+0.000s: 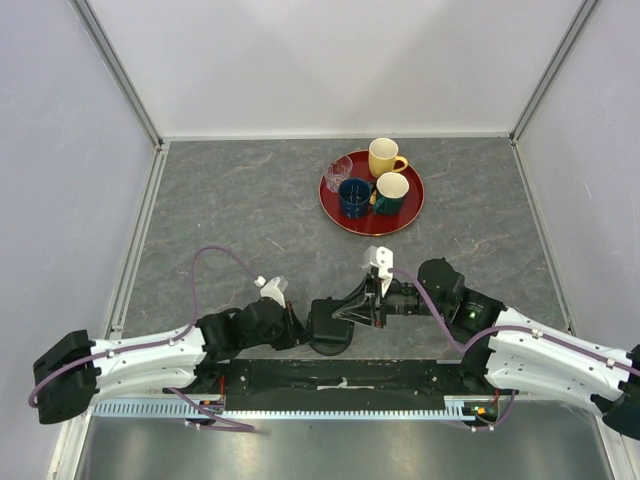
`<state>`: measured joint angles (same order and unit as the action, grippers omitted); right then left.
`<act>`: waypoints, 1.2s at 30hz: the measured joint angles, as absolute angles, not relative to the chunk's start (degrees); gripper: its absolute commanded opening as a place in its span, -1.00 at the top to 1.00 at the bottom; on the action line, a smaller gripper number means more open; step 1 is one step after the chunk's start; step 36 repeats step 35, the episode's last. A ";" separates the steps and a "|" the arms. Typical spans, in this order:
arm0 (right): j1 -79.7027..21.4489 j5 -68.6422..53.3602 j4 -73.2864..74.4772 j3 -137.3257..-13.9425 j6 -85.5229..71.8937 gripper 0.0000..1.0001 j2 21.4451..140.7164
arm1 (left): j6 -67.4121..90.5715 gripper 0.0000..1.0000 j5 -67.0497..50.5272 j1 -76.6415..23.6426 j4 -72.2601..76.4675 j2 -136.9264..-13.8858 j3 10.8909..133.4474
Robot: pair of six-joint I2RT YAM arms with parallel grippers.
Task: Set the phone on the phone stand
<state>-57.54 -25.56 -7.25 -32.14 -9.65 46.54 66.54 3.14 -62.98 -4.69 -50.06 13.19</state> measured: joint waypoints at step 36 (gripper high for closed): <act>-57.47 21.61 38.96 -71.37 -16.45 -0.96 43.29 | 45.78 -0.36 23.59 -62.96 -41.04 -19.57 54.50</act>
